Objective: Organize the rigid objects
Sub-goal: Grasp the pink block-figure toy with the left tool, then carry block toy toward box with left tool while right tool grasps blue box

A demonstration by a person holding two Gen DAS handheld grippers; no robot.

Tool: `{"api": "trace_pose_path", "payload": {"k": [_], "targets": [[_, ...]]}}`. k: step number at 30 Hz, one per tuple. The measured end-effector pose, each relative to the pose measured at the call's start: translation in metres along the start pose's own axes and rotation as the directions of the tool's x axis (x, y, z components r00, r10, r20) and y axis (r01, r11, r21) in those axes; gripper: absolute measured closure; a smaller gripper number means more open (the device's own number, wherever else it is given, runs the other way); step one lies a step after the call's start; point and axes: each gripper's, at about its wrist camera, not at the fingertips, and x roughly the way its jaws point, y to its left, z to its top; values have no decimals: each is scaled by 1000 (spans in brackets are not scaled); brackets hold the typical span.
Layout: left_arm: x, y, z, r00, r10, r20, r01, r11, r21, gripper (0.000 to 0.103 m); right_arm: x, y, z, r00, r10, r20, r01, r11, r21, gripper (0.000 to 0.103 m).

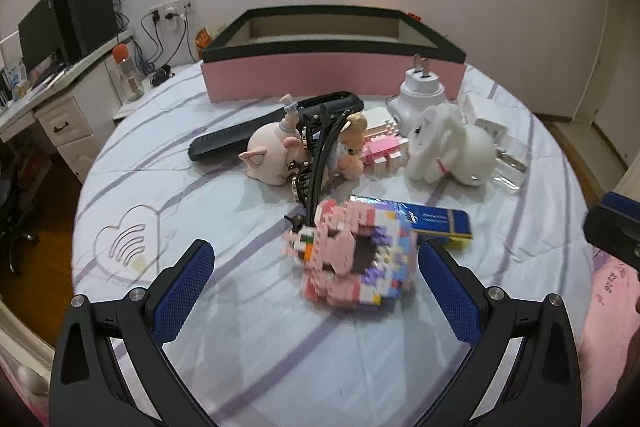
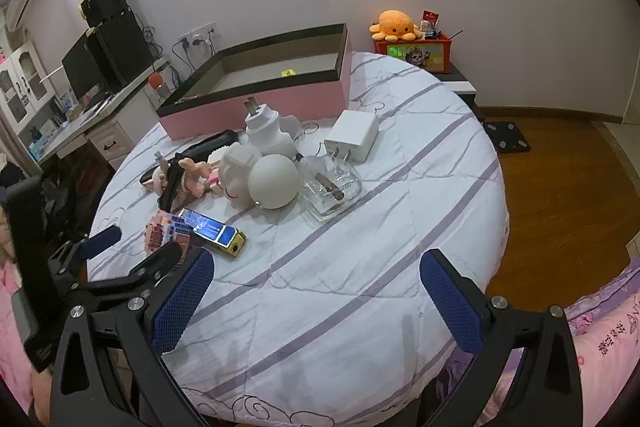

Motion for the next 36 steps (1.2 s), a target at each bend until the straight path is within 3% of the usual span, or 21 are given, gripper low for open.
{"api": "trace_pose_path", "payload": {"k": [3,5,7,14,22,29,35,36], "targets": [[12,2,4,999,-35,-26,35,999,2,10,5,2,1,1000,2,-11,-2,1000,-6,0],[16,4,4,996,-85,-42,85,996,-6,23,9,4,2,1000,6,-16,-6,1000,-11,0],[16,4,2,995,-89,-35,89,996,3,32,13,8,3,1000,7,-23,-7,1000,-22,0],[3,20,-5,983,-183,-27,183,983,-18,33,35,33,4,996,47,-71,-52,995,-80,0],[-14,48,-18,983,-183,-31,181,982,-58,34,68,64,1,986,71,-151,-99,978,-185,7],[-20,65,-21,981,-191,-22,189,979,-75,34,81,80,1,985,77,-152,-112,965,-236,8],[-25,73,-23,987,-159,-4,158,983,-92,34,93,95,4,991,58,-125,-95,944,-317,27],[-27,76,-23,989,-151,0,150,984,-97,34,93,97,4,991,56,-120,-93,940,-329,36]]}}
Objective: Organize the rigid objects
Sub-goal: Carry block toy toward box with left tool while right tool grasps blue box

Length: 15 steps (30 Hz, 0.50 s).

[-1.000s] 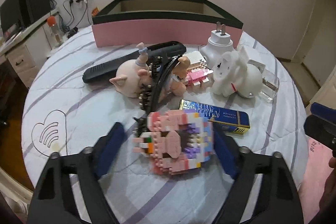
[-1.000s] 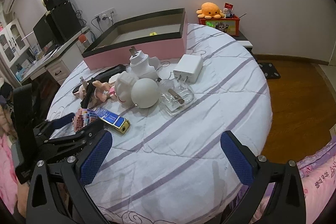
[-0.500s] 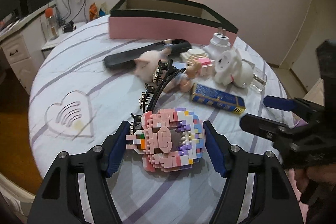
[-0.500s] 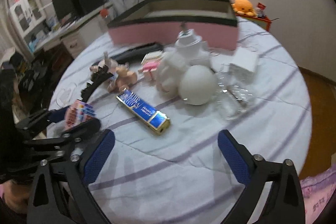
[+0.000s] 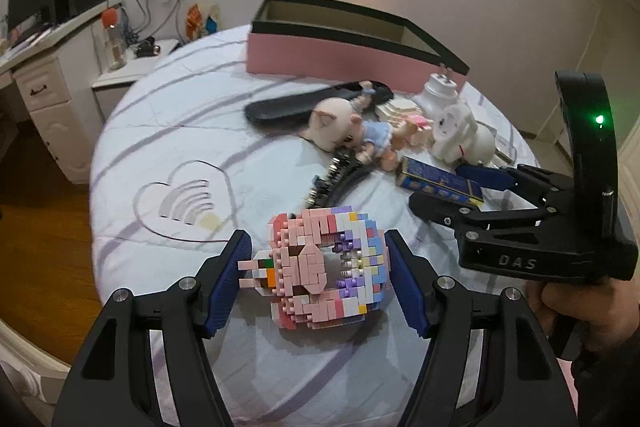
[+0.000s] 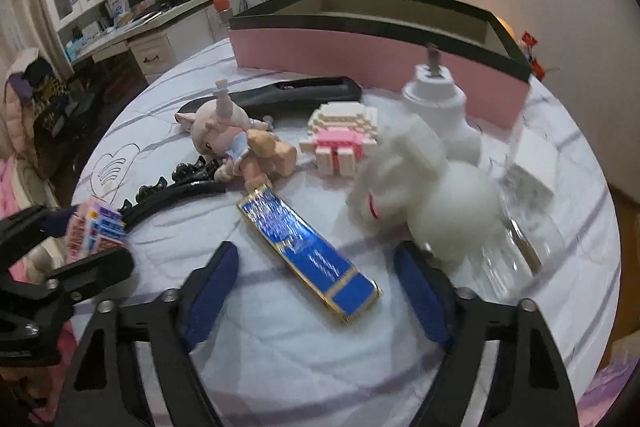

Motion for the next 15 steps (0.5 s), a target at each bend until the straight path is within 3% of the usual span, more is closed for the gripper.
{"api": "trace_pose_path", "payload": {"k": [4,15], "targets": [[-5,9,4,1000,17,11,-17,1000,-22,34,-6,6,1,1000,26,-4,-27,999,-31,82],[-15,6,28,999,8,47,-8,1000,-13,34,-48,11,8,992,126,27,-127,992,21,82]]}}
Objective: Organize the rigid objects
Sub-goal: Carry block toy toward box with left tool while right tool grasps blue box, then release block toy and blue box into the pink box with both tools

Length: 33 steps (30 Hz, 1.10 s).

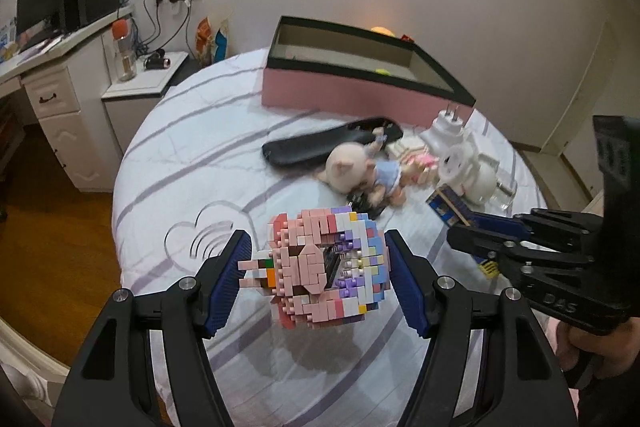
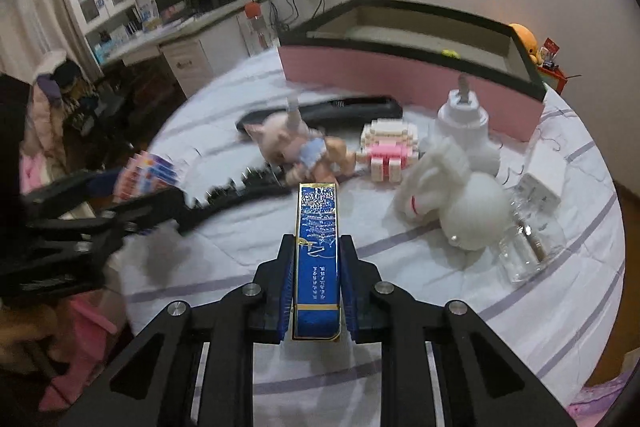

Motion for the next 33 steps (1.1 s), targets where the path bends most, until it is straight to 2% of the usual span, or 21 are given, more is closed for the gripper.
{"api": "trace_pose_path", "payload": {"k": [3,8,16,23,28,33], "targets": [[1,-6,19,1000,-2,18,2,1000,16,34,-16,-6,20,999,23,38,-24,1000,20,82],[8,-11,62,999,6,52,-9,999,49,34,-26,-21,59,996,7,90,-9,1000,23,82],[36,-21,140,995,10,104,-21,995,100,34,-13,-63,120,991,-37,128,30,998,60,82],[71,-25,204,992,21,121,-35,992,117,34,11,-107,165,990,-67,128,53,993,107,82],[118,-20,247,996,31,79,-40,993,113,34,46,-150,198,993,-85,77,72,986,153,82],[183,-14,267,998,27,-48,-23,996,92,34,97,-178,220,996,-84,-32,88,980,177,82]]}}
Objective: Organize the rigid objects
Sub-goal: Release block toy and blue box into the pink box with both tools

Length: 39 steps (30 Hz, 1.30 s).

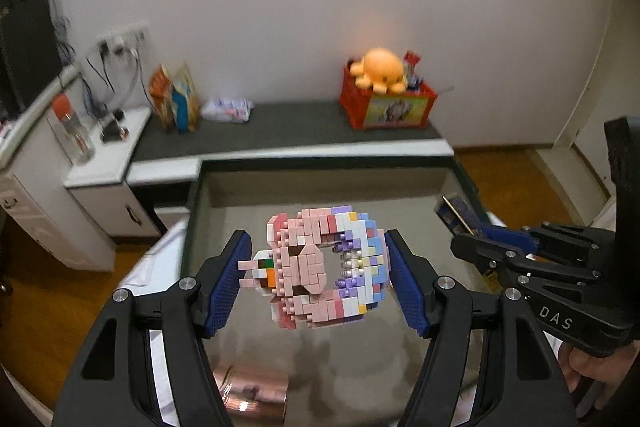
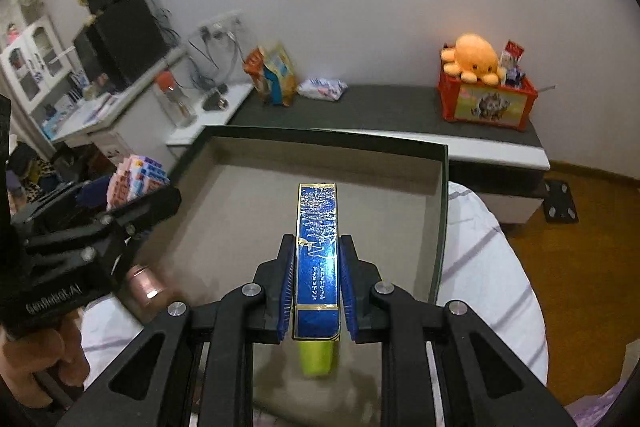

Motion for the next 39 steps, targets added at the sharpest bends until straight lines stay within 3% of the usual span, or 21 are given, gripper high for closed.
{"api": "trace_pose_path", "payload": {"k": [5,9,10,13,15,18,20,21,22,23,27,31,35,39], "targets": [[58,2,5,989,4,-150,-5,1000,-8,34,40,-10,13,995,-24,-100,25,1000,10,82],[81,2,4,973,5,-231,-11,1000,-23,34,56,-15,15,988,-45,-150,47,999,11,82],[82,2,3,971,6,-240,-12,1000,-24,33,59,-15,14,986,-51,-156,54,998,14,82],[77,3,1,970,48,-239,-53,999,-14,9,61,-14,12,985,-55,-162,57,998,7,80],[70,7,1,971,82,-223,-86,996,-9,6,58,-15,12,987,-44,-155,47,999,16,75],[58,19,-1,972,93,-214,-105,993,-46,5,47,-12,13,993,-13,-120,16,1000,25,59],[43,28,-2,981,80,-179,-96,992,-82,5,36,-10,13,996,-36,-84,38,999,30,35],[31,33,-3,985,80,-154,-96,990,-102,5,26,-11,12,998,-38,-58,40,999,36,11],[18,37,-5,989,75,-126,-90,989,-120,4,18,-11,10,999,0,-36,2,999,45,0],[3,40,-7,993,72,-95,-85,987,-136,2,7,-11,8,998,52,-18,-51,997,57,0],[-54,42,-23,996,84,18,-80,983,-168,1,-45,-4,-10,993,83,80,-88,994,61,0],[-115,37,-57,988,102,119,-79,980,-185,0,-110,11,-48,966,140,216,-156,986,57,0],[-169,26,-101,964,156,214,-120,978,-171,0,-168,32,-102,936,123,329,-138,990,22,0],[-201,14,-146,951,189,245,-152,975,-163,0,-200,47,-157,920,63,387,-84,996,39,0]]}}
